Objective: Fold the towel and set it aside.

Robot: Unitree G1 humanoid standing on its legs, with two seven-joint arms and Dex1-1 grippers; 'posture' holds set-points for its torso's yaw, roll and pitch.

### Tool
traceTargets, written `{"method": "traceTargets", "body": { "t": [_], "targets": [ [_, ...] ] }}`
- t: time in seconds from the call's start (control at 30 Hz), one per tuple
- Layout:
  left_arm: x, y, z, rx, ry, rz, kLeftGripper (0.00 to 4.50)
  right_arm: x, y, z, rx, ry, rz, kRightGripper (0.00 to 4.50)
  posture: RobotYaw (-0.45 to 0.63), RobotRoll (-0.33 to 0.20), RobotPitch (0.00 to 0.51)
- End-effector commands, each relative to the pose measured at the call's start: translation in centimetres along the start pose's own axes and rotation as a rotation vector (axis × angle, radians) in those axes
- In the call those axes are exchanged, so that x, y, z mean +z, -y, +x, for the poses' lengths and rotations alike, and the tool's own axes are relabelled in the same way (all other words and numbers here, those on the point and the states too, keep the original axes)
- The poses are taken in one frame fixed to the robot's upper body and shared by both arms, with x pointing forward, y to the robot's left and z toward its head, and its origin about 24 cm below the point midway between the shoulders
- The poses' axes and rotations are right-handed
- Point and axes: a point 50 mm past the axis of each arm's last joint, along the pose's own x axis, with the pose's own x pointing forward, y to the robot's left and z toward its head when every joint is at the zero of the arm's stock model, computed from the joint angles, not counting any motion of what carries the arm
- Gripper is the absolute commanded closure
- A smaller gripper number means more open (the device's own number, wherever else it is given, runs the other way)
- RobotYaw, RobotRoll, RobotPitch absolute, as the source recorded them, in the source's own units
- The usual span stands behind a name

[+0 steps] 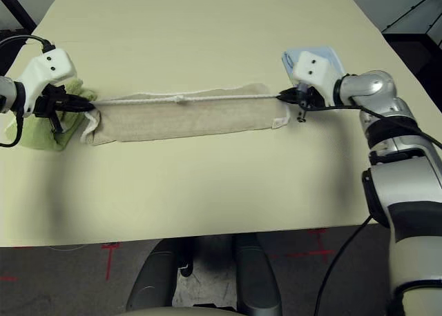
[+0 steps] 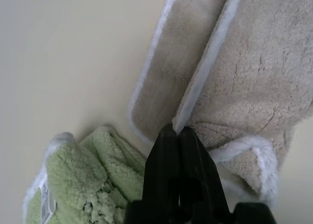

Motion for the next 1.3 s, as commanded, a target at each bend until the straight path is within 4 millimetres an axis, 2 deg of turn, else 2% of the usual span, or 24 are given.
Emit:
{"method": "traceTargets", "body": {
  "t": [0.03,0.17,0.27,0.43,0.6,0.63,0.7,0.73,0.87,0.97,1.1,1.3],
  "targets": [
    [-1.8,-0.4,-0.3,0.027,-0.101,-0.03,4.45,-1.3,0.3,-0.7,-0.047,-0.082,0.02,4.5,0.04,0.0,0.222],
    [-2.2,-0.4,0.0,0.022,-0.115,-0.027,4.45,-1.1,0.2,-0.2,-0.047,-0.088,0.009,4.5,0.04,0.0,0.221],
    [-2.2,-0.3,0.4,0.032,-0.102,-0.024,3.84,-1.2,0.3,-0.2,-0.081,-0.122,-0.012,4.5,0.04,0.0,0.219],
    [-2.1,-0.7,0.2,0.104,-0.062,-0.023,2.1,-1.2,0.3,-0.3,-0.067,-0.093,0.023,3.05,0.03,0.0,0.215],
    [-1.3,-1.9,-0.8,0.234,0.013,-0.012,0.14,-1.0,0.8,-1.0,-0.123,-0.026,0.055,1.19,0.03,0.0,0.215],
    [-1.2,-1.9,-0.9,0.239,0.02,-0.013,0.0,-0.8,0.8,-1.0,-0.135,0.014,0.075,0.86,0.03,0.0,0.215],
    [-1.2,-2.0,-1.2,0.238,0.023,-0.011,0.0,-0.2,1.1,-1.0,-0.17,0.1,0.119,0.18,0.02,0.0,0.211],
    [-1.1,-2.0,-1.3,0.237,0.026,-0.009,0.0,0.1,1.2,-1.0,-0.188,0.143,0.141,0.03,0.02,0.0,0.211],
    [-0.2,-2.2,-1.8,0.242,0.075,-0.013,0.0,1.4,1.7,-1.1,-0.224,0.327,0.233,0.03,0.02,0.0,0.203],
    [1.2,-2.0,-2.1,0.19,0.199,-0.062,0.0,2.1,1.8,-1.4,-0.168,0.483,0.345,0.03,0.03,0.0,0.198],
    [3.2,0.2,-2.2,-0.031,0.414,-0.103,0.0,2.4,1.1,-1.6,0.023,0.617,0.477,0.03,0.03,0.0,0.195],
    [3.9,3.6,-1.6,-0.138,0.583,-0.178,0.0,1.7,-0.6,-1.5,0.176,0.636,0.589,0.03,0.03,0.0,0.193]
  ]
}}
